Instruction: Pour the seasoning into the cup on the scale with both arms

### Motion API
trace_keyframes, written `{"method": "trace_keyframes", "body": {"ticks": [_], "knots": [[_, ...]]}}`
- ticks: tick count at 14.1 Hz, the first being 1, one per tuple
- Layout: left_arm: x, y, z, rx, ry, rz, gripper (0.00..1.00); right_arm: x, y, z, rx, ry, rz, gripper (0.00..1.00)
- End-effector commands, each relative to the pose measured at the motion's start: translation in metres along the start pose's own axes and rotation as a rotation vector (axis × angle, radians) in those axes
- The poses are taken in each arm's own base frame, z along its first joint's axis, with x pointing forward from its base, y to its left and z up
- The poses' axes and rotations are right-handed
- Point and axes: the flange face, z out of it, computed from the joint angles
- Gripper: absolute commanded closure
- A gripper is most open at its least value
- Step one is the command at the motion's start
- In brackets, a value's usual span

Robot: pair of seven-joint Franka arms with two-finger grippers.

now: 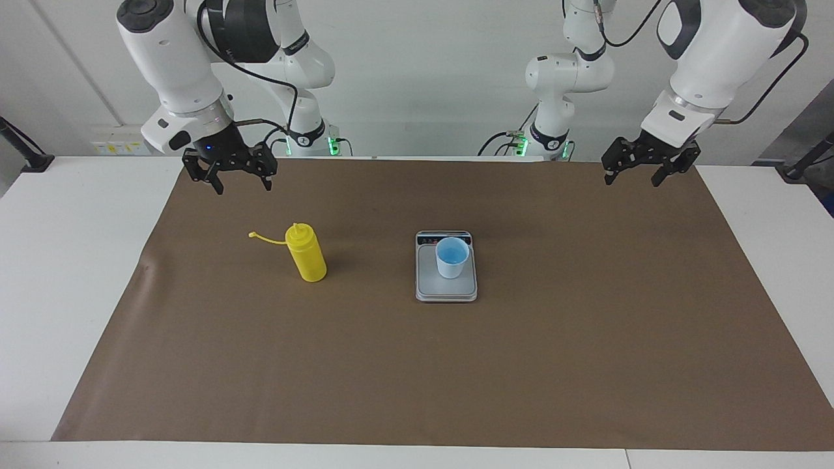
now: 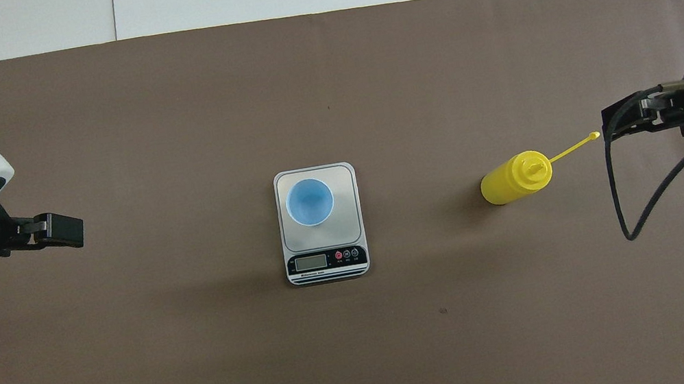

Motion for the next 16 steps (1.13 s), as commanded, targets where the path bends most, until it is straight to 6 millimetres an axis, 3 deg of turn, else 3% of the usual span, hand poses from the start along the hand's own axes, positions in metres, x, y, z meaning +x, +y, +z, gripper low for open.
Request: {"method": "trace_keyframes", "body": {"ticks": [1,3,6,9,11,14,16], "knots": [[0.001,-0.014,-0.008,-0.026,-0.009,-0.001,0.00,-0.039,0.030,0.036,0.060,0.113,-0.157,0.00],[0.001,-0.032,-0.009,-0.028,-0.011,0.024,0.00,-0.047,0.050,0.060,0.131,0.171,-0.249,0.00],[-0.001,-0.026,-0.010,-0.016,-0.040,0.034,0.00,-0.063,0.070,0.106,0.245,0.274,-0.363,0.00],[-0.001,-0.021,-0.030,0.029,-0.029,0.055,0.00,-0.065,0.095,0.163,0.379,0.402,-0.514,0.00],[-0.005,-0.017,-0.015,0.028,-0.014,0.057,0.00,-0.069,0.099,0.193,0.406,0.470,-0.580,0.00],[-0.008,-0.013,-0.014,0.029,-0.026,0.063,0.00,-0.076,0.093,0.229,0.468,0.567,-0.599,0.00],[-0.009,-0.013,-0.014,0.029,-0.028,0.061,0.00,-0.077,0.091,0.238,0.452,0.601,-0.648,0.00]]}}
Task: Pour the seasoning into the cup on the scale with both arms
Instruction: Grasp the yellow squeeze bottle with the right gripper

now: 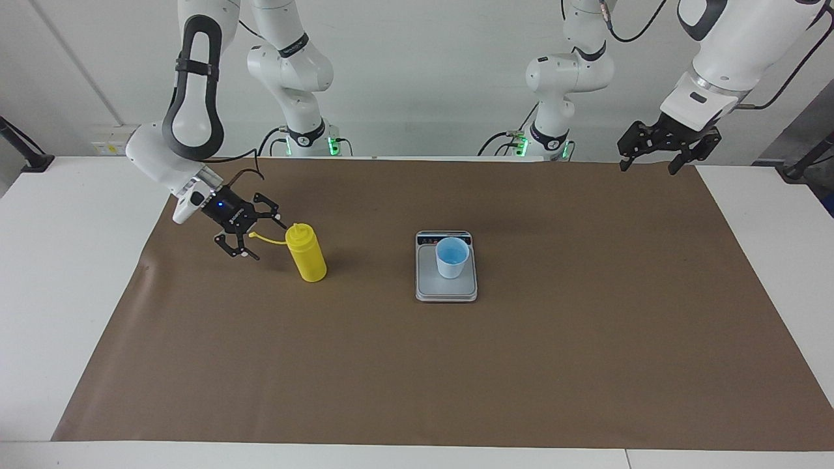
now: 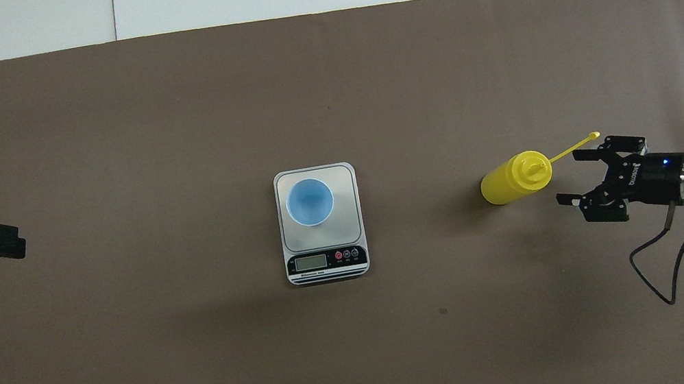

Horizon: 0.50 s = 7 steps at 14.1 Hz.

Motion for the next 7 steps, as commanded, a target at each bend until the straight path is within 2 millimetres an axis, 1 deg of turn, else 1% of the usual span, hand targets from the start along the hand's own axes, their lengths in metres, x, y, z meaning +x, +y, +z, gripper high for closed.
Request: {"method": "trace_keyframes", "body": {"ticks": [1,3,5,7], "knots": [[-0.004,0.000,0.002,0.019,0.002,0.006,0.00,-0.005,-0.005,0.008,-0.014,0.019,-0.041,0.00],[-0.005,0.001,0.003,0.016,-0.001,-0.001,0.00,0.004,-0.016,0.023,0.013,0.037,-0.063,0.00],[-0.004,0.001,0.005,0.009,0.007,-0.068,0.00,0.011,-0.022,0.036,0.021,0.076,-0.086,0.00],[-0.004,0.002,0.005,0.009,0.005,-0.064,0.00,0.000,-0.019,0.049,0.028,0.100,-0.143,0.00]]}}
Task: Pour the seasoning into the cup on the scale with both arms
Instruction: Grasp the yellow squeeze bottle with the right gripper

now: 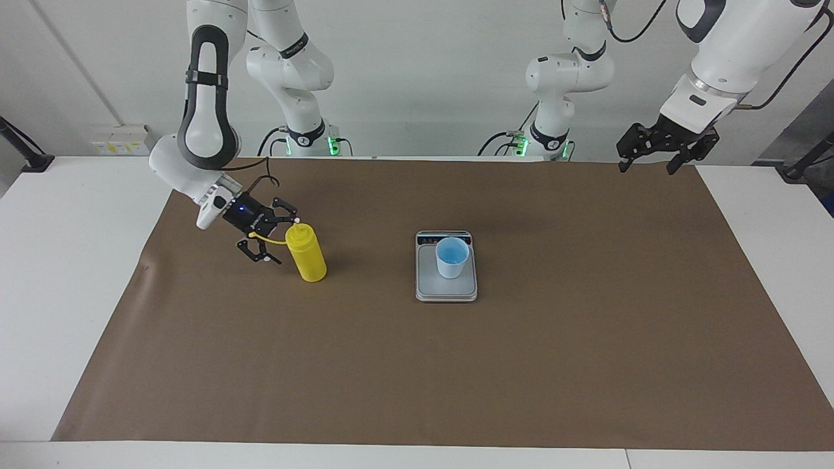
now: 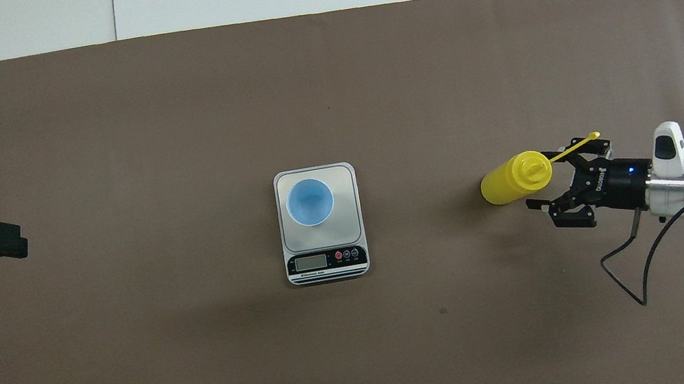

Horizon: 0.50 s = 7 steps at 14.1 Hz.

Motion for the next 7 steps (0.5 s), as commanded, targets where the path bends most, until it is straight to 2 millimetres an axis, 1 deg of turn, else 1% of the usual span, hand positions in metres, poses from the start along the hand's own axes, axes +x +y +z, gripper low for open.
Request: {"method": "trace_keyframes", "body": {"ticks": [1,2,5,7], "knots": [[-0.004,0.002,0.002,0.009,0.011,-0.018,0.00,-0.018,0.001,0.015,-0.010,0.044,-0.066,0.00],[-0.004,0.002,0.001,0.009,0.013,-0.018,0.00,-0.016,0.001,0.019,-0.015,0.058,-0.070,0.00],[-0.004,0.005,0.001,-0.005,0.012,-0.015,0.00,-0.002,-0.009,0.037,-0.014,0.105,-0.050,0.00],[-0.004,0.005,0.002,-0.005,0.011,-0.015,0.00,0.000,-0.010,0.039,-0.020,0.107,-0.047,0.00]]}}
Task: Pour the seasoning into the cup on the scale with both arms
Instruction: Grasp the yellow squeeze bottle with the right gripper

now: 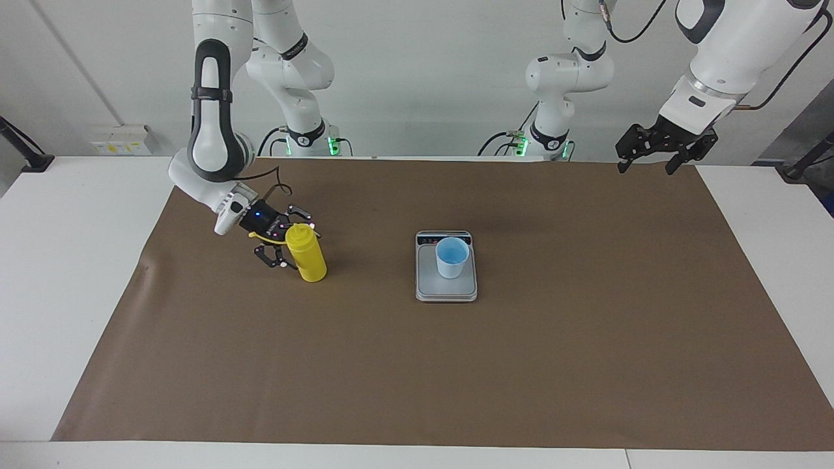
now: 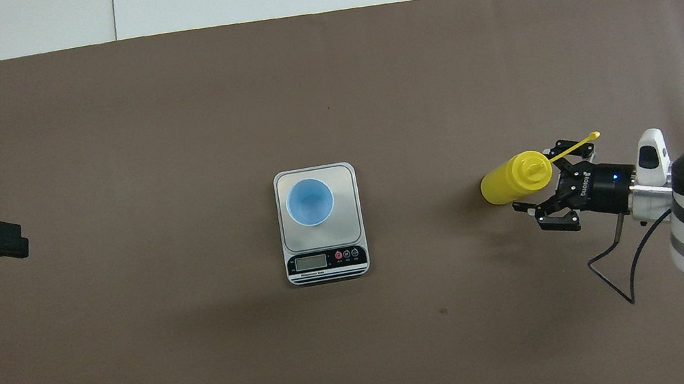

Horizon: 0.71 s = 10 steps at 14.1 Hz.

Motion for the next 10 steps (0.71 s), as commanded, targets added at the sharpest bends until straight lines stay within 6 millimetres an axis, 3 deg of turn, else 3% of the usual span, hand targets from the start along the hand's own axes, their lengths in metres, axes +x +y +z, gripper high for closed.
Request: {"method": "trace_keyframes", "body": {"ticks": [1,2,4,5,10], "knots": [[-0.004,0.003,0.001,-0.003,0.014,-0.012,0.00,0.004,-0.002,0.003,-0.021,0.012,-0.006,0.00],[-0.004,0.003,0.001,-0.004,0.015,-0.012,0.00,0.004,-0.001,0.003,-0.020,0.013,-0.007,0.09],[-0.004,0.003,0.001,-0.004,0.015,-0.011,0.00,0.015,0.004,0.003,-0.026,0.023,-0.020,0.69],[-0.004,0.004,0.001,-0.003,0.015,-0.009,0.00,0.026,0.006,0.007,-0.021,0.028,-0.032,0.83],[-0.005,0.007,0.001,-0.003,0.015,-0.002,0.00,0.080,-0.005,0.035,-0.072,-0.012,-0.048,0.84]]}}
